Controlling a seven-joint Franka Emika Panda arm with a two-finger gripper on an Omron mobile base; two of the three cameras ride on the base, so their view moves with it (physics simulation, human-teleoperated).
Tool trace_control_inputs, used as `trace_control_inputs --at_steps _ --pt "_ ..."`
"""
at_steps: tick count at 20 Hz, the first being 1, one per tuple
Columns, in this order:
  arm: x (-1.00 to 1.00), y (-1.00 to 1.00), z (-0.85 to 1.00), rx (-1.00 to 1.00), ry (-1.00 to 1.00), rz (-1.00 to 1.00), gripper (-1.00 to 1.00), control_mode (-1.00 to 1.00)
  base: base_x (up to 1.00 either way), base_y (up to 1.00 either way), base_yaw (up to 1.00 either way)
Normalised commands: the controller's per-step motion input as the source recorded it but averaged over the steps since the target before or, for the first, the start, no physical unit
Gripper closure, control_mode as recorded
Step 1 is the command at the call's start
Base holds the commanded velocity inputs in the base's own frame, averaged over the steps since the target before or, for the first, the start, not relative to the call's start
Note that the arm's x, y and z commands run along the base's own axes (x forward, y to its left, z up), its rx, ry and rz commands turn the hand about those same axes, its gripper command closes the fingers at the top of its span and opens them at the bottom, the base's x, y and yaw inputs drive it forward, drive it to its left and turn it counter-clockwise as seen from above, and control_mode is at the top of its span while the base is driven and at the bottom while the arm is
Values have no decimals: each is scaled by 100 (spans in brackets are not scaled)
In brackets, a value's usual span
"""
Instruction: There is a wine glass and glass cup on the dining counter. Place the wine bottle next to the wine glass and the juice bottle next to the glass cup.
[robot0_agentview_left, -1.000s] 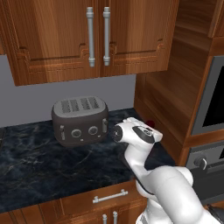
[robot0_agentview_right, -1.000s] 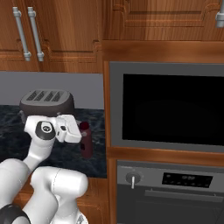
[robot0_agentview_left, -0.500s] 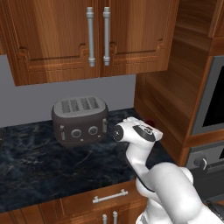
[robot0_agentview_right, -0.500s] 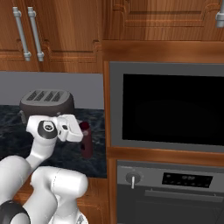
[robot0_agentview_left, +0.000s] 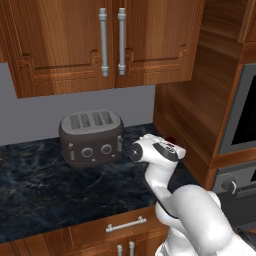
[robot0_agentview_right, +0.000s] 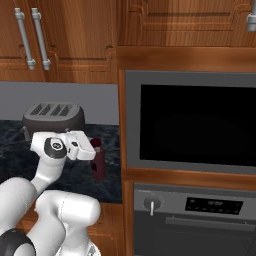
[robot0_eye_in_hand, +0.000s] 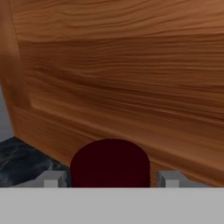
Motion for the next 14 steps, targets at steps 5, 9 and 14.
trace_control_inputs --at_steps 5,9,14 --pt "-2 -5 -2 0 0 10 100 -100 0 0 0" --pt "-12 2 3 0 0 8 100 -100 0 0 0" --pt "-31 24 29 1 0 2 100 -100 0 0 0"
